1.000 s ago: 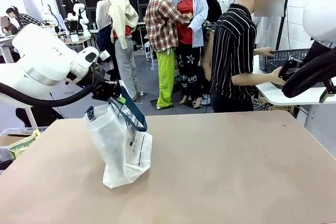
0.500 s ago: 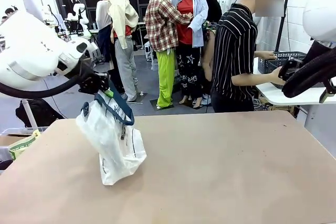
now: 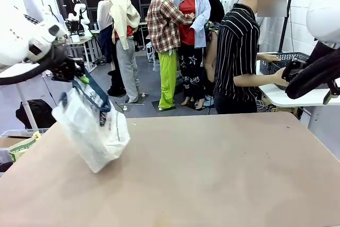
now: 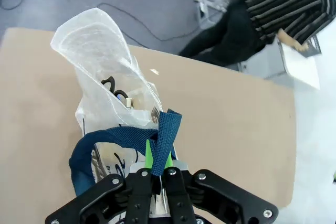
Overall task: Transfer purchased items from the store into the shopping bag.
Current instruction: Move the Reusable shopping bag to the right side of the table.
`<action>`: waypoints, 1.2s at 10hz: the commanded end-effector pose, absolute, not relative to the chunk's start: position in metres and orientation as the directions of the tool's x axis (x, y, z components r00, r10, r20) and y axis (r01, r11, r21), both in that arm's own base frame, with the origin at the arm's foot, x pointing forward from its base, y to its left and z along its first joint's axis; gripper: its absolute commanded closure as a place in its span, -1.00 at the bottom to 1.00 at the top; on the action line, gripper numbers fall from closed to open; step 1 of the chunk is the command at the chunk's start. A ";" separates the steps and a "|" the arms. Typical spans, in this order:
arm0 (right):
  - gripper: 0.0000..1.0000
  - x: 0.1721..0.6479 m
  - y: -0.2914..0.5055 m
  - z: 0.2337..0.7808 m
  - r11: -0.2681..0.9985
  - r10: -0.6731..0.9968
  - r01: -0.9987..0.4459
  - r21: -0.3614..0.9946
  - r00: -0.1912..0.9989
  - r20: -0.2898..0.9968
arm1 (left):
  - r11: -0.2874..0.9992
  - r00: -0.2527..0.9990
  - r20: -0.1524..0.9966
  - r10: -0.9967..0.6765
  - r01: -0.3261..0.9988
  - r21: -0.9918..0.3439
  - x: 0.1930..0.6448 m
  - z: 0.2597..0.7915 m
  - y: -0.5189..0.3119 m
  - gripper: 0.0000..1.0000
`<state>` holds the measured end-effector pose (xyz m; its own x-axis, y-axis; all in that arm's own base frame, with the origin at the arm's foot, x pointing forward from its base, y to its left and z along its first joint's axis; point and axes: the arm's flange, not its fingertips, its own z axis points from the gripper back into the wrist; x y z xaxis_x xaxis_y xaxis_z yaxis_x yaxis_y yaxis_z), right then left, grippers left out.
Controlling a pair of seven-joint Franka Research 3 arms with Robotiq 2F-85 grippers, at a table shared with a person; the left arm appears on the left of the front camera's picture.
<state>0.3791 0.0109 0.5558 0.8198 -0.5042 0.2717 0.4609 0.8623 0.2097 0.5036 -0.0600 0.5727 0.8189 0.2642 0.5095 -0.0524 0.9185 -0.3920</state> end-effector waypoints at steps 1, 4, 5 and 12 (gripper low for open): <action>-1.00 0.380 0.011 0.556 0.868 -0.494 0.451 0.206 0.824 0.277 | 0.905 0.806 0.469 0.361 -0.183 -0.384 0.503 0.597 -0.036 1.00; -1.00 0.380 0.011 0.556 0.868 -0.494 0.451 0.206 0.824 0.277 | 0.867 0.759 0.439 0.480 -0.334 -0.371 0.494 0.615 0.015 1.00; -1.00 0.380 0.011 0.556 0.868 -0.494 0.451 0.206 0.824 0.277 | 0.862 0.756 0.426 0.496 -0.370 -0.347 0.493 0.617 0.030 1.00; -1.00 0.380 0.011 0.556 0.868 -0.494 0.451 0.206 0.824 0.277 | 0.884 0.833 0.296 0.468 -0.431 -0.182 0.504 0.569 0.069 0.43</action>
